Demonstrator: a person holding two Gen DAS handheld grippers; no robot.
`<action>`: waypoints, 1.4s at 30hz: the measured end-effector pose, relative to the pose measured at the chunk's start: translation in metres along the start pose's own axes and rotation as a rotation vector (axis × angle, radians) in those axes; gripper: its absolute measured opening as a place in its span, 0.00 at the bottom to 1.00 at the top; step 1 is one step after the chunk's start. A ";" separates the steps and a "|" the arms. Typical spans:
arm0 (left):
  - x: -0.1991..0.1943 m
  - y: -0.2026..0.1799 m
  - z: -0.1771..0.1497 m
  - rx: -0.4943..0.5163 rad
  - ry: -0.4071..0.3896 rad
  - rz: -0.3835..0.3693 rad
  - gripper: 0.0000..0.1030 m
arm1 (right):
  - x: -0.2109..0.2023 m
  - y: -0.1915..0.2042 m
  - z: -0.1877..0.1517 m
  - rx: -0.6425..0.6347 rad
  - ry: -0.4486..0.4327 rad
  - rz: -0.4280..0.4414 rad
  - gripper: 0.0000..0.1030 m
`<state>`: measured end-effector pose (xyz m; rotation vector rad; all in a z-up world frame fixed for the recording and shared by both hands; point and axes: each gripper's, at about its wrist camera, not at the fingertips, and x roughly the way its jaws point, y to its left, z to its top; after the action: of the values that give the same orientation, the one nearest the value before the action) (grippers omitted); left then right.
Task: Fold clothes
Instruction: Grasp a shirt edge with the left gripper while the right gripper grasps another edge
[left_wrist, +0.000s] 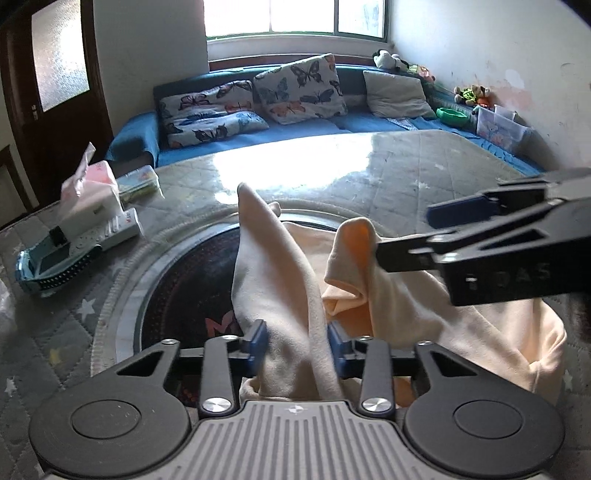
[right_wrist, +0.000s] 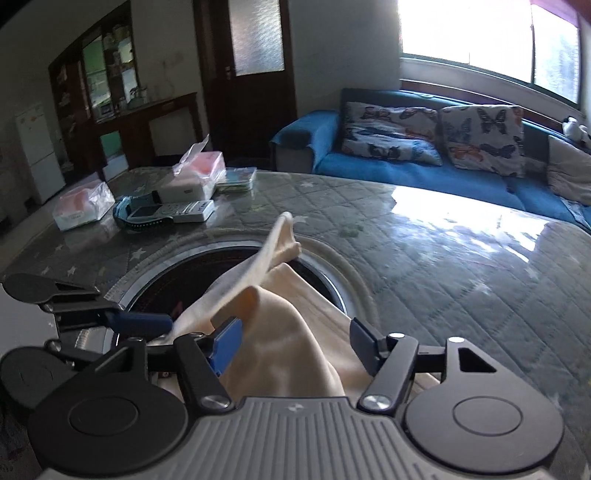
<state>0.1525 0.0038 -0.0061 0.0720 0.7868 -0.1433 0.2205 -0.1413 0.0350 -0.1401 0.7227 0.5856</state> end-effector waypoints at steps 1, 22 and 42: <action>0.002 0.000 0.001 0.000 0.003 0.001 0.36 | 0.006 0.001 0.002 -0.001 0.008 0.008 0.59; -0.027 0.020 -0.007 -0.006 -0.075 0.066 0.03 | -0.037 -0.032 -0.011 0.097 -0.084 -0.074 0.03; -0.098 0.070 -0.072 -0.183 -0.076 0.169 0.03 | 0.041 0.006 -0.011 0.015 0.051 -0.009 0.41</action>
<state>0.0448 0.0918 0.0139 -0.0395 0.7119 0.0860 0.2359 -0.1210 0.0001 -0.1452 0.7753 0.5697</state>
